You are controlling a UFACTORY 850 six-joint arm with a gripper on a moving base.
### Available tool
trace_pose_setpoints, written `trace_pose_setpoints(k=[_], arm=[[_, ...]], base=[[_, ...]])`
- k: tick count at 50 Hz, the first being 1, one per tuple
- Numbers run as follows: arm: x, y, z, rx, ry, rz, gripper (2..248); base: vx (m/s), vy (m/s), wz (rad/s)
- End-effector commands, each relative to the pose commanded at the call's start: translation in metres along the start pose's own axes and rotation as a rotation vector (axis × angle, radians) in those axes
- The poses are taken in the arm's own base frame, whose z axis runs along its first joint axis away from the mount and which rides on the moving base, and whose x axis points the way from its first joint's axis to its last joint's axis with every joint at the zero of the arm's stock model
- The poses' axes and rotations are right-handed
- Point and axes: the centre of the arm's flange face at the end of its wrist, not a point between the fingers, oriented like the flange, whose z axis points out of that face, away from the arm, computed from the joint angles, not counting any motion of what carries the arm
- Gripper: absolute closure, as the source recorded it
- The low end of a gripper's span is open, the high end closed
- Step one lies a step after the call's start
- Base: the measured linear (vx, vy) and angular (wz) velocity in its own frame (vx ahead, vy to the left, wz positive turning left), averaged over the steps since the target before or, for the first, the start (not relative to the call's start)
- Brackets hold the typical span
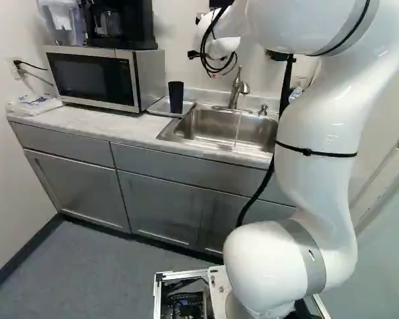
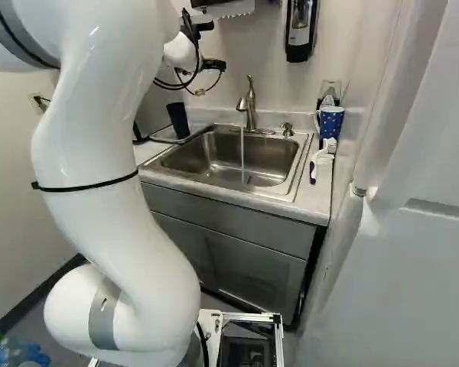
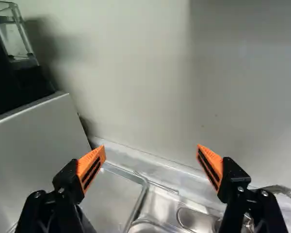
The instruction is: Rinse the cup and place it in the tray
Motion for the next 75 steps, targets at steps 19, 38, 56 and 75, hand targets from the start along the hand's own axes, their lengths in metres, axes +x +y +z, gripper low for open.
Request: trace_pose_setpoints(k=[19,38,56,75], arm=[[0.012,0.023,-0.001,-0.032,-0.014,0.008,3],[0.007,0.047,0.0,-0.065,-0.063,0.018,3],[0.005,0.068,0.01,-0.092,-0.098,0.035,3],[0.006,0.087,0.024,-0.12,-0.09,0.054,3]], base=[[0.0,0.0,0.0],[0.0,0.0,0.0],[0.0,0.0,0.0],[0.0,0.0,0.0]])
